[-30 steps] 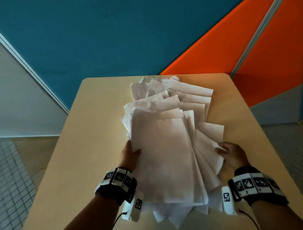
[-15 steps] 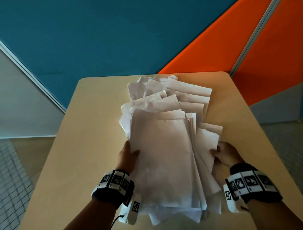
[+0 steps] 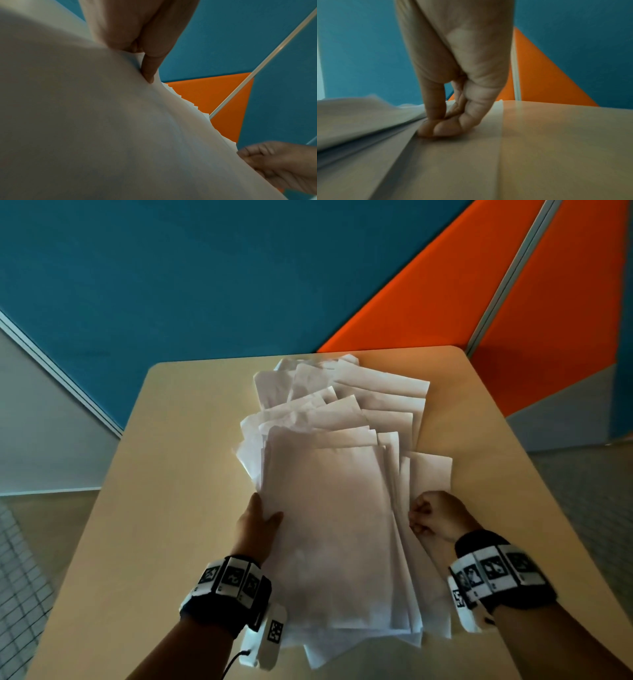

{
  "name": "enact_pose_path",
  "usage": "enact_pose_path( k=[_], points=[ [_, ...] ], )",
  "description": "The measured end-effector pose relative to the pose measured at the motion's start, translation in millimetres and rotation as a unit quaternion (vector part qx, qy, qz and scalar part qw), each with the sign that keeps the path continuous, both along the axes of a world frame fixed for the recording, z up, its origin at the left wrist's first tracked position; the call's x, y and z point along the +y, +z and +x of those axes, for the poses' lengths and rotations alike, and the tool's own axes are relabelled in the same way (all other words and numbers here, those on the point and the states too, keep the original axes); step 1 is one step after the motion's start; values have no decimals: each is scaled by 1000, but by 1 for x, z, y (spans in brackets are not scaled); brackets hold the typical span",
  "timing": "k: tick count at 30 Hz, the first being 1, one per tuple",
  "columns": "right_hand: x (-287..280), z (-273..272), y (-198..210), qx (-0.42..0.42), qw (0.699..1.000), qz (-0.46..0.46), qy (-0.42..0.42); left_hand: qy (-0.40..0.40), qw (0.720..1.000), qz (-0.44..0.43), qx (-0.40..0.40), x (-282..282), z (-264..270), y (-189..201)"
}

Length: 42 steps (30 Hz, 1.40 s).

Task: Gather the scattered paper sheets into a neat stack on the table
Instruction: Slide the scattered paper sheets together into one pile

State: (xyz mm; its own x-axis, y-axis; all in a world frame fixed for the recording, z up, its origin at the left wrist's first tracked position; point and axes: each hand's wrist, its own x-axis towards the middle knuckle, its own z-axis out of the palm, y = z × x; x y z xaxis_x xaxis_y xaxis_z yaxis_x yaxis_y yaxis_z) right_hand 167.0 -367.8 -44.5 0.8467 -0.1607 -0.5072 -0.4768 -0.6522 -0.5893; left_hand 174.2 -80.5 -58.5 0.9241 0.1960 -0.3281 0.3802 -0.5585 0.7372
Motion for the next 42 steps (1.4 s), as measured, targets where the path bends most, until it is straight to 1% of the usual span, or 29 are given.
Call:
enact_pose_path(
  k=[2, 3, 4, 5, 7, 8, 9, 12, 16, 18, 19, 22, 24, 27, 29, 31, 32, 33, 35, 36, 38, 39, 40, 42],
  points=[
    [10, 5, -1, -39, 998, -49, 13, -5, 1000, 12, 3, -1, 0, 0],
    [13, 7, 0, -57, 997, -59, 3, 3, 1000, 20, 2, 0, 1, 0],
    [11, 8, 2, -74, 995, -69, -23, 20, 999, 26, -2, 1, 2, -2],
    [4, 9, 2, -79, 991, -83, -67, 48, 998, 30, -3, 3, 5, -3],
    [-15, 7, 2, -49, 978, -130, -155, 103, 994, 25, 0, 4, 11, -3],
    [-23, 7, -1, -19, 972, -153, -179, 119, 993, 17, 7, 4, 16, -1],
    [-28, 7, -3, 0, 969, -157, -190, 126, 992, 6, 16, 3, 22, 1],
    [-27, 19, -8, -23, 977, -113, -180, 113, 993, -6, 39, 0, 45, 6],
    [-16, 38, -8, -48, 984, -98, -145, 47, 994, 15, 93, 1, 67, 8],
    [-13, 45, -8, -58, 985, -101, -129, 23, 995, 24, 92, 0, 74, 10],
    [-10, 49, -7, -63, 985, -104, -119, 17, 997, 16, 77, -1, 77, 10],
    [-3, 60, -7, -84, 987, -102, -96, 6, 999, -41, 35, -2, 83, 9],
    [3, 67, -9, -83, 989, -88, -84, 15, 995, -90, 32, -2, 84, 9],
    [14, 74, -12, -63, 996, -44, -46, 17, 988, -152, 21, -10, 85, 11],
    [24, 77, -11, -66, 998, 5, -22, 4, 984, -176, 10, -18, 85, 15],
    [27, 77, -12, -87, 995, 28, -38, -1, 983, -185, 9, -24, 83, 20],
    [25, 76, -11, -104, 993, 2, -58, 11, 984, -179, 7, -22, 82, 20],
    [19, 73, -13, -114, 989, -44, -82, 35, 985, -168, 7, -18, 80, 20],
    [5, 58, -15, -82, 982, -123, -119, 88, 980, -177, 24, -5, 70, 17],
    [-2, 46, -18, -62, 981, -146, -113, 101, 974, -200, 36, 2, 63, 15],
    [-7, 20, -23, -57, 980, -168, -85, 89, 969, -224, 55, 12, 44, 12],
    [-5, 7, -25, -71, 980, -173, -74, 73, 971, -221, 62, 14, 33, 11],
    [1, -5, -23, -85, 980, -169, -63, 59, 973, -213, 63, 14, 25, 9],
    [19, -24, -18, -73, 985, -146, -54, 34, 984, -167, 54, 9, 11, 4]
  ],
)
